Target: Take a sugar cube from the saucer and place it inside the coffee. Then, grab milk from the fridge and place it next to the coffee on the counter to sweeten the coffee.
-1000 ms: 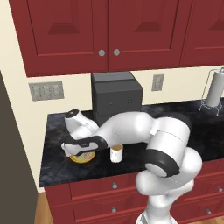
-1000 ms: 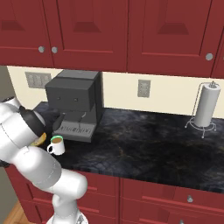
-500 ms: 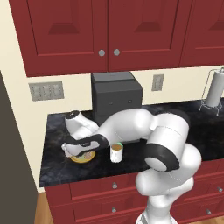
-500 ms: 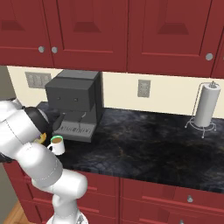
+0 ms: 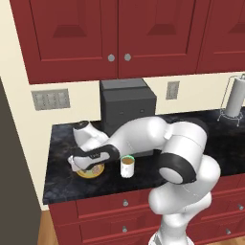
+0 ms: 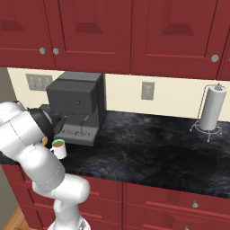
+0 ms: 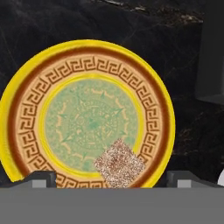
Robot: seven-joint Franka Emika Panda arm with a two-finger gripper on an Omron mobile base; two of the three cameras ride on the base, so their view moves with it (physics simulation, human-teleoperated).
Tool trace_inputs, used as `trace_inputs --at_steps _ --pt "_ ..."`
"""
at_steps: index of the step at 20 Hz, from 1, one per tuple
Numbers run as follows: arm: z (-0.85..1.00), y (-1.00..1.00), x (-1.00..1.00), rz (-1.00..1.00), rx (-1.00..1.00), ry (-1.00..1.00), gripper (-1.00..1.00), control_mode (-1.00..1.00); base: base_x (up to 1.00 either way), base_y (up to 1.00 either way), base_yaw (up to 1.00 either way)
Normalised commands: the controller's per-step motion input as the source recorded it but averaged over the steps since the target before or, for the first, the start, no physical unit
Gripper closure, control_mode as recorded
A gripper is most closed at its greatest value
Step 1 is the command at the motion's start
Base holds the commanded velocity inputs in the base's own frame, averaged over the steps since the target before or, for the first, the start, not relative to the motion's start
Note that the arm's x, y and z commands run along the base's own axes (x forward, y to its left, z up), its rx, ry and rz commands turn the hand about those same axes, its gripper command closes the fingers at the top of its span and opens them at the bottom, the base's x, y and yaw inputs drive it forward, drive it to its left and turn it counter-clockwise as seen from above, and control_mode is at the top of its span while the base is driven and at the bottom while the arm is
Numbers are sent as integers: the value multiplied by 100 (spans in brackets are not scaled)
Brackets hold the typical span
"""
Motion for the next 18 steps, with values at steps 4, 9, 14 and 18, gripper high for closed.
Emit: trace_inputs --at_steps 4,9,14,18 --pt "-16 -5 3 0 2 0 -100 -100 0 0 0" --pt "-15 -2 1 0 0 0 -100 -100 0 0 0" --pt "-12 0 0 0 0 0 -100 -100 0 0 0" --pt "-12 0 0 0 0 0 -100 -100 0 0 0"
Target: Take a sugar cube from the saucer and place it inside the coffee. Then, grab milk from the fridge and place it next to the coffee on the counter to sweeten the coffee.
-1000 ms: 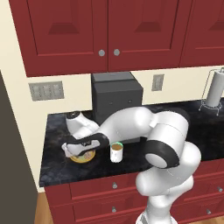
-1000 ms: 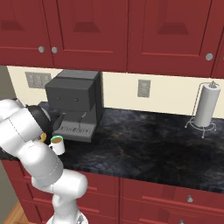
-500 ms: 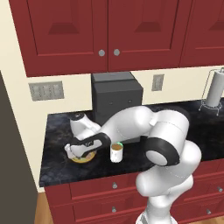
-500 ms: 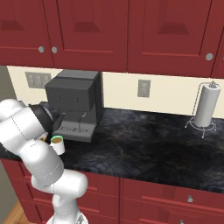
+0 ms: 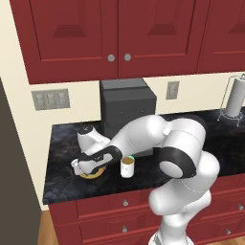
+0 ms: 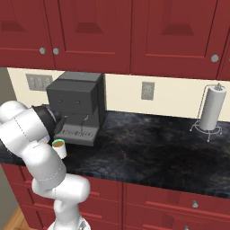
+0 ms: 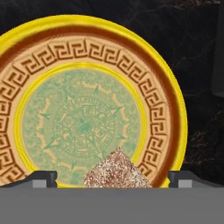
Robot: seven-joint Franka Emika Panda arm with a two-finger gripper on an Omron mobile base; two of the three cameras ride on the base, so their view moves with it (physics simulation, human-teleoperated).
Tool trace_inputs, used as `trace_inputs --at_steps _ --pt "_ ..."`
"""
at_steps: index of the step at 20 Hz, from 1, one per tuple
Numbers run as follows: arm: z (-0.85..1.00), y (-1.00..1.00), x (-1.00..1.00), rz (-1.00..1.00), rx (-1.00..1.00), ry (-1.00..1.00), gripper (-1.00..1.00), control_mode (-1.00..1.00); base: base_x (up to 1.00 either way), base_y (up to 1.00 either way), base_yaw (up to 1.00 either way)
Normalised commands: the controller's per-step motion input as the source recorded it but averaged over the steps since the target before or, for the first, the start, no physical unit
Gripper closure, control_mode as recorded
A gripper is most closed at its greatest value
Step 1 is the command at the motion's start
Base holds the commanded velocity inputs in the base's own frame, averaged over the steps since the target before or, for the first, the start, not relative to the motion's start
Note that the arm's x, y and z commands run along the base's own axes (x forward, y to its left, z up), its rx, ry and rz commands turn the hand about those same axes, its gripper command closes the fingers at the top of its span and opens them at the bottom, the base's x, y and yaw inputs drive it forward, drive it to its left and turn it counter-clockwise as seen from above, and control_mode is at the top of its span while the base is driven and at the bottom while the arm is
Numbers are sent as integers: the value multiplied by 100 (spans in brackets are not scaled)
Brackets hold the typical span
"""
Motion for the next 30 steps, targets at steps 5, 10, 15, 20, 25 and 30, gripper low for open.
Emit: trace_inputs --at_steps 5,10,15,20,25,30 --pt "-8 0 0 0 0 0 -100 -100 0 0 0" --pt "-15 0 0 0 0 1 100 -100 0 0 0" --pt "-13 0 0 0 0 0 100 -100 0 0 0" --pt "-12 0 0 0 0 0 100 -100 0 0 0" --pt "-1 0 0 0 0 0 100 -100 0 0 0" --pt "24 0 -1 -2 1 -2 100 -100 0 0 0"
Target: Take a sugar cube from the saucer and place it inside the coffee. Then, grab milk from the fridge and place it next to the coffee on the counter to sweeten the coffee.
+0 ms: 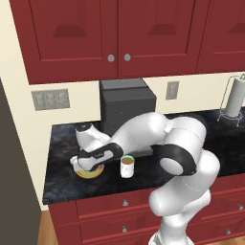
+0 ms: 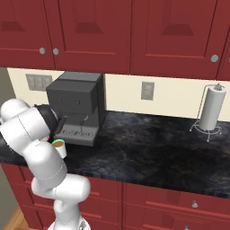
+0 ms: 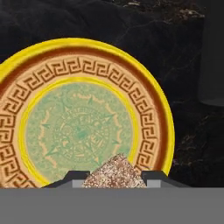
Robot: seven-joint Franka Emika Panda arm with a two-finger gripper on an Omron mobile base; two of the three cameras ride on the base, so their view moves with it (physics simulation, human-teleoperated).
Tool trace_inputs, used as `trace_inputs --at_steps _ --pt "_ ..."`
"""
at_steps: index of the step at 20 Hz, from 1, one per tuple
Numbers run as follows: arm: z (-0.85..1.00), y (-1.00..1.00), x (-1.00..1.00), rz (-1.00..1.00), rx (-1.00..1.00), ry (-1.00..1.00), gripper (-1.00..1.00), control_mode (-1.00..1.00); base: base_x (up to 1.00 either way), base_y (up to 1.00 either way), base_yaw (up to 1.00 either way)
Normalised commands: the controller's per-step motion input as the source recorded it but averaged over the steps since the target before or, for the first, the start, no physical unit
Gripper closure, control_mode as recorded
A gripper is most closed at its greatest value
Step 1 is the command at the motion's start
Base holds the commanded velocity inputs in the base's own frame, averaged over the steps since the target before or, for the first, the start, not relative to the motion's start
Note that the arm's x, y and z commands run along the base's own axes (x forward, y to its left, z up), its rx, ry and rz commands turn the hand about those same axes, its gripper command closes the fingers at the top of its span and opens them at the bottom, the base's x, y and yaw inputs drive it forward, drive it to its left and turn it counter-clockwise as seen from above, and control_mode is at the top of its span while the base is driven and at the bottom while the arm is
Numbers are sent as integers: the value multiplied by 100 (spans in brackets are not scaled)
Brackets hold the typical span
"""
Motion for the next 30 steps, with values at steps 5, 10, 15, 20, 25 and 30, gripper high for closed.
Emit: trace_inputs --at_steps 5,10,15,20,25,30 --pt "63 -3 -17 -5 4 -7 100 -100 0 0 0" --pt "76 -11 -24 -7 5 -7 100 -100 0 0 0" --pt "12 -83 -55 -8 21 -9 100 -100 0 0 0" --pt "1 -73 -41 -12 18 -2 100 -100 0 0 0" --pt "5 -12 7 -19 3 1 100 -100 0 0 0" --pt "0 0 36 -15 0 12 100 -100 0 0 0"
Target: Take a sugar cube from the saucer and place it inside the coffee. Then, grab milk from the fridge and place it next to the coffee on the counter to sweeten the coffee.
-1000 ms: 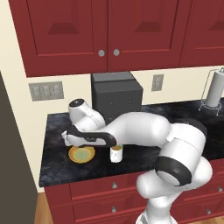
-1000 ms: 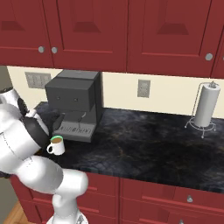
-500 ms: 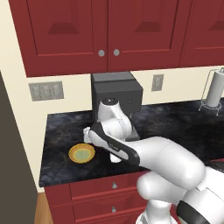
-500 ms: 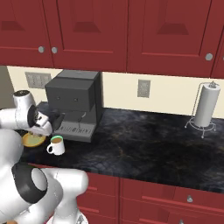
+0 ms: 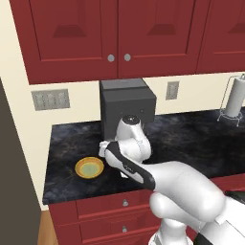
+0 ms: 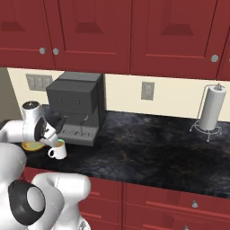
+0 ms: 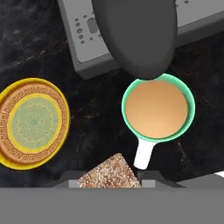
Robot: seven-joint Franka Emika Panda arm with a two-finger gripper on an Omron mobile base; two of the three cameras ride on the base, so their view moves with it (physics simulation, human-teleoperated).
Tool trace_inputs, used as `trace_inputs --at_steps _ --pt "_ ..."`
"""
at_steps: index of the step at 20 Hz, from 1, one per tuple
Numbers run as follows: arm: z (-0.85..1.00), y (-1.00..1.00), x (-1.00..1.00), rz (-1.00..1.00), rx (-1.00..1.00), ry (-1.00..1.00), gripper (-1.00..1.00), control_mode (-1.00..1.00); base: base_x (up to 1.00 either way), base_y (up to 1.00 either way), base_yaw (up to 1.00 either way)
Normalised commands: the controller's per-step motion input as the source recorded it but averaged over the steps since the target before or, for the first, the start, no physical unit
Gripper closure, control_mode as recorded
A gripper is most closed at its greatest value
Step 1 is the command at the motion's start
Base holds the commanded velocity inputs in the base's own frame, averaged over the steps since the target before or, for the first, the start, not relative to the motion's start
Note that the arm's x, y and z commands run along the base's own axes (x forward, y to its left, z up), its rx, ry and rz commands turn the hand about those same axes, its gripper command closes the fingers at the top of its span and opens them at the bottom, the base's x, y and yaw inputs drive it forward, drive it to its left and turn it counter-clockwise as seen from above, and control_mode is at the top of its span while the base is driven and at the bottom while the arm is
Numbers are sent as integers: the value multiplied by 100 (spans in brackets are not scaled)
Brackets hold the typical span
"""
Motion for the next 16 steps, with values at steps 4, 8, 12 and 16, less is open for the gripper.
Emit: trace_inputs --at_steps 4,8,12,16 --pt "-4 0 33 -13 0 13 100 -100 0 0 0" --pt "-15 0 22 -9 0 8 100 -100 0 0 0" --pt "-10 -3 6 -7 0 2 100 -100 0 0 0" --pt "0 -28 5 0 0 0 100 -100 0 0 0"
